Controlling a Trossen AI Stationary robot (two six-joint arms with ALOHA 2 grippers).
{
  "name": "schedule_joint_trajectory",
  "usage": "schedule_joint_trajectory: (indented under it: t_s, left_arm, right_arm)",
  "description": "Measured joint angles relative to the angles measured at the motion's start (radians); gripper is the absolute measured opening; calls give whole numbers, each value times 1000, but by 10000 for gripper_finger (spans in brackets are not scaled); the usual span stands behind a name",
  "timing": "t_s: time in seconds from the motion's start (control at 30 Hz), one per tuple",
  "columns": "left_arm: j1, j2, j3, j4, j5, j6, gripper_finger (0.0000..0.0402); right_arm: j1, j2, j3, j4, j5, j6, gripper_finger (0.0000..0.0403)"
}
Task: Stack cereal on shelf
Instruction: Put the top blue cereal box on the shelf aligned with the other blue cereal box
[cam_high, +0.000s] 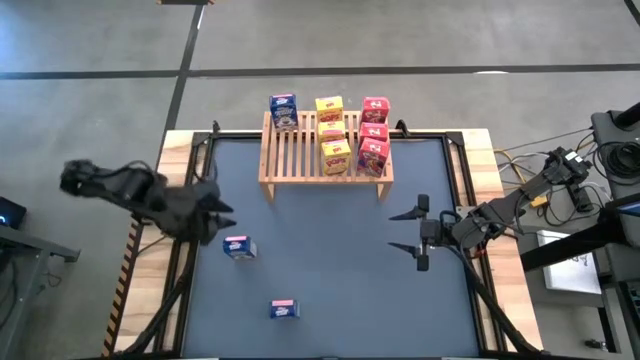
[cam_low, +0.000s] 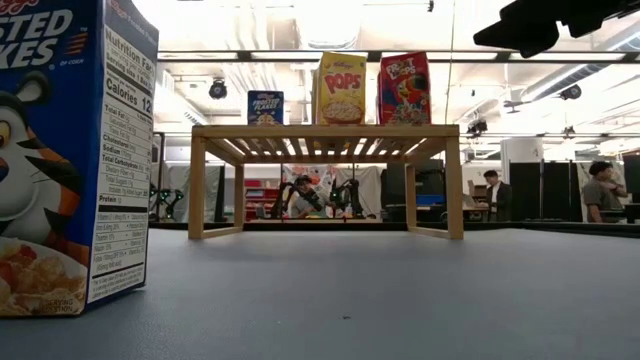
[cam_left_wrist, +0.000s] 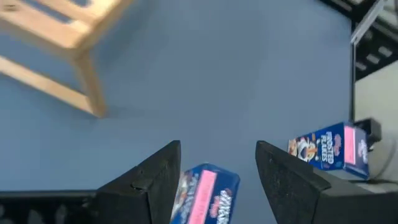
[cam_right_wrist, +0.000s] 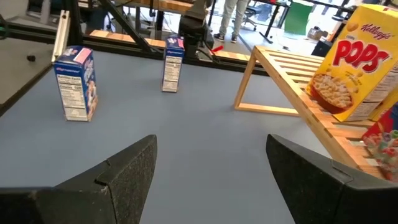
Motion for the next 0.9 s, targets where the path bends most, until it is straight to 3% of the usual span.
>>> schedule_joint_trajectory:
  t_s: [0.13, 0.3, 0.43, 0.57, 0.9]
  left_arm:
    - [-204, 100, -7, 11, -146, -106, 191]
    - [-314, 226, -5, 80, -174, -160, 192]
    - [-328, 323, -5, 106, -157, -165, 192]
    - [-320, 383, -4, 72, -61, -186, 196]
    - [-316, 411, -4, -41, -54, -199, 236]
  right_arm:
    - [0, 0, 0, 0, -21, 3, 290]
    - [0, 0, 0, 1, -21, 6, 290]
    - [0, 0, 0, 7, -21, 6, 290]
    - [0, 0, 0, 8, -22, 15, 290]
    - [0, 0, -1, 7, -25, 21, 290]
